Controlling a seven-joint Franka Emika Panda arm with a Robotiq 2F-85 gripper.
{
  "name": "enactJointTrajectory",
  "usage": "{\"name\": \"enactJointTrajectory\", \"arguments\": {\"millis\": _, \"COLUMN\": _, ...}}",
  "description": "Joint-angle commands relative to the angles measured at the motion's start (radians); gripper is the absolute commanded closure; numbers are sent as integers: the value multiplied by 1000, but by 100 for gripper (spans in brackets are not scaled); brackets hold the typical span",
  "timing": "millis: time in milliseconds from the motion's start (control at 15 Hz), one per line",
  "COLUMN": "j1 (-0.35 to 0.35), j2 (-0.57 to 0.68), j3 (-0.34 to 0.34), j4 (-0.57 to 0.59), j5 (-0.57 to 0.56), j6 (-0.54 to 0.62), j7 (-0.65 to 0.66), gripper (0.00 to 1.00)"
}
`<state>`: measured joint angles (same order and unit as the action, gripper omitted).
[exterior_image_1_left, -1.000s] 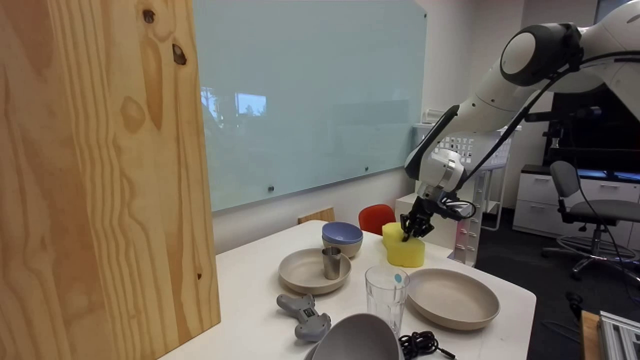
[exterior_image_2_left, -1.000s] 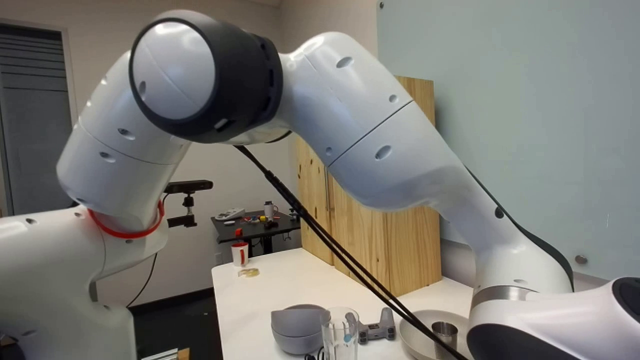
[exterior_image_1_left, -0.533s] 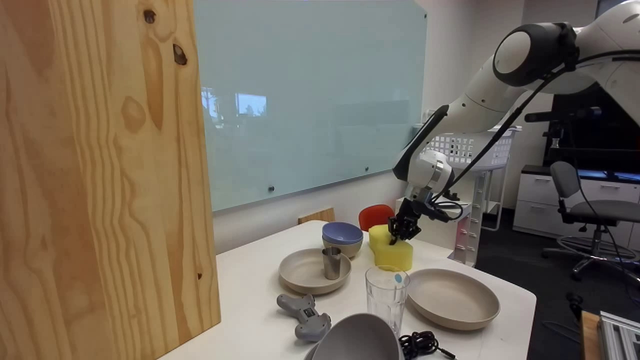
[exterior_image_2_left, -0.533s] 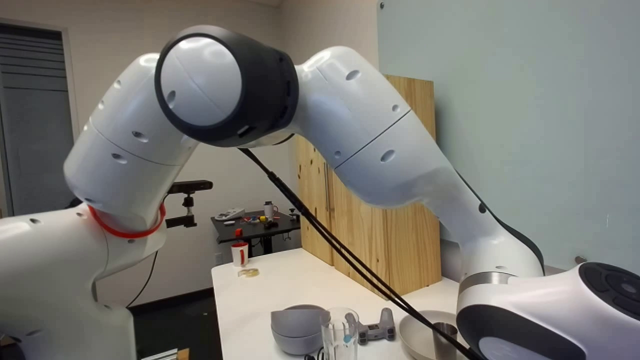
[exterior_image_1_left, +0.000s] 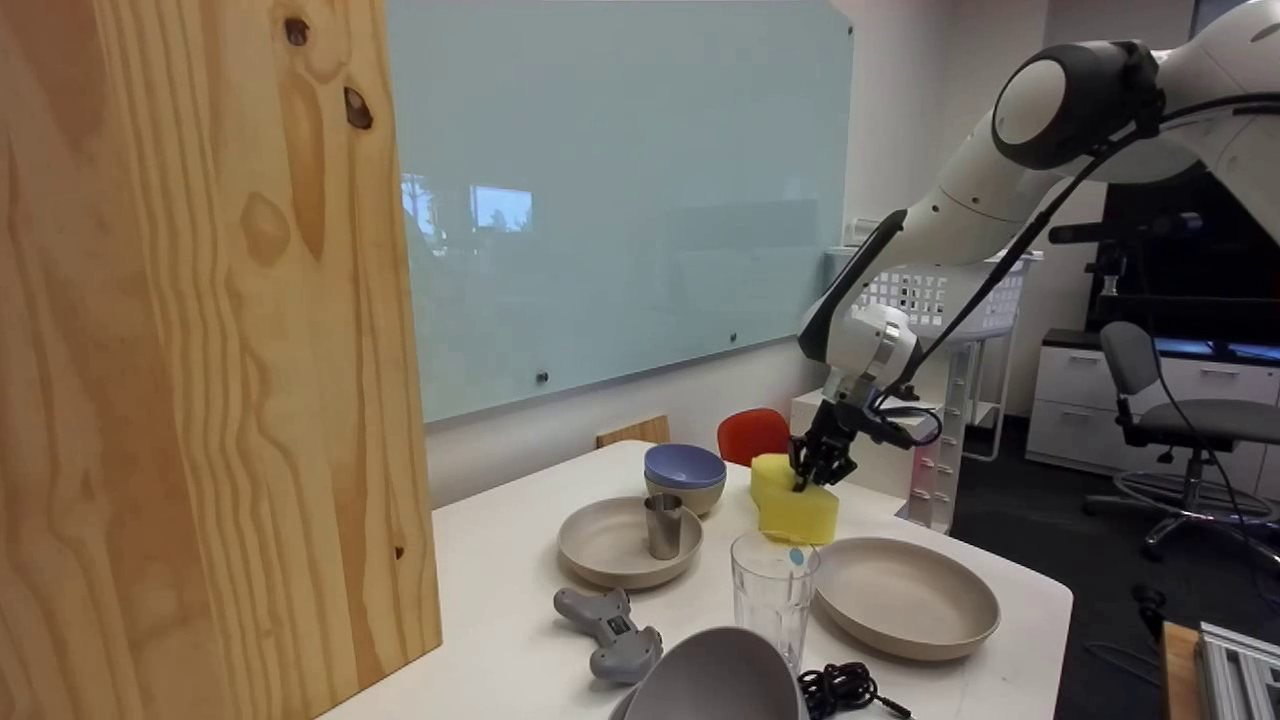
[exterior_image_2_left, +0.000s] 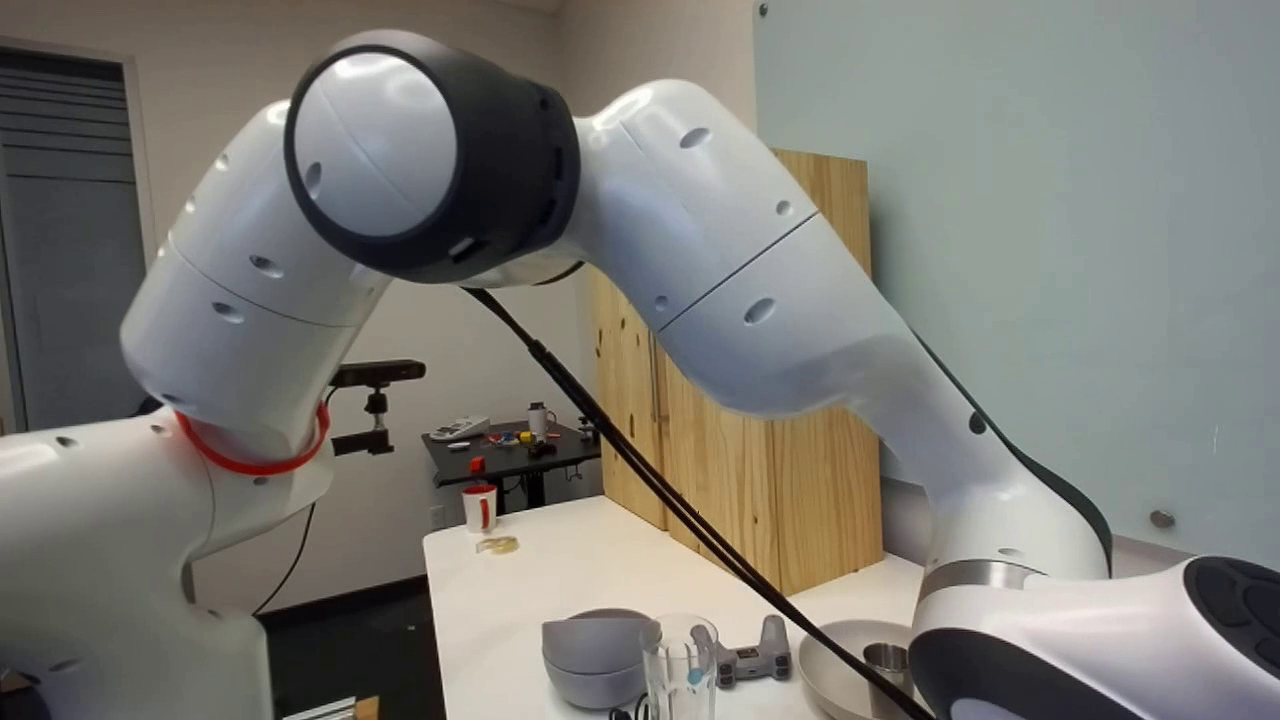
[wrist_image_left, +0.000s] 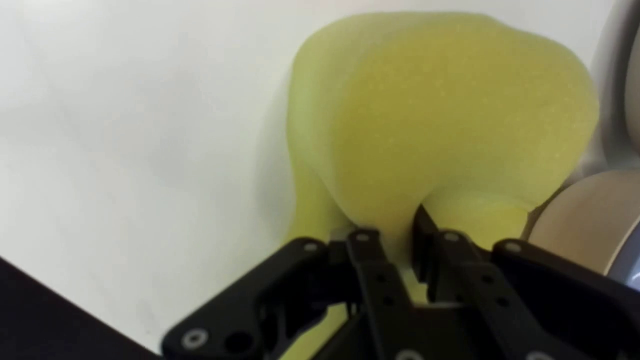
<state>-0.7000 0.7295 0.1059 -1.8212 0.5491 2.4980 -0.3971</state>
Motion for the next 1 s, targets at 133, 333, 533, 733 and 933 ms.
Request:
{"name": "enactJointTrajectory", "arguments": {"millis": 133, "j1": -30, "j2": -22, "j3": -90, "j4": -37, "j5": -4, "j6": 0, "j7": 17, "gripper": 95}}
{"name": "enactJointTrajectory", "arguments": {"millis": 333, "j1": -34, "j2": -8, "j3": -133, "j4": 11, "j5": -30, "j6": -17, "j7": 35, "gripper": 95}}
{"name": "enactJointTrajectory", "arguments": {"millis": 533, "j1": -24, "j2": -7, "j3": -143, "j4": 26, "j5": -58, "j6": -22, "j7": 45, "gripper": 95}}
{"name": "enactJointTrajectory", "arguments": {"millis": 733, "j1": -3, "j2": -22, "j3": -135, "j4": 15, "j5": -92, "j6": -29, "j7": 40, "gripper": 95}}
{"name": "enactJointTrajectory", "arguments": {"millis": 933, "j1": 31, "j2": -45, "j3": -135, "j4": -7, "j5": -123, "j6": -40, "j7": 36, "gripper": 95}}
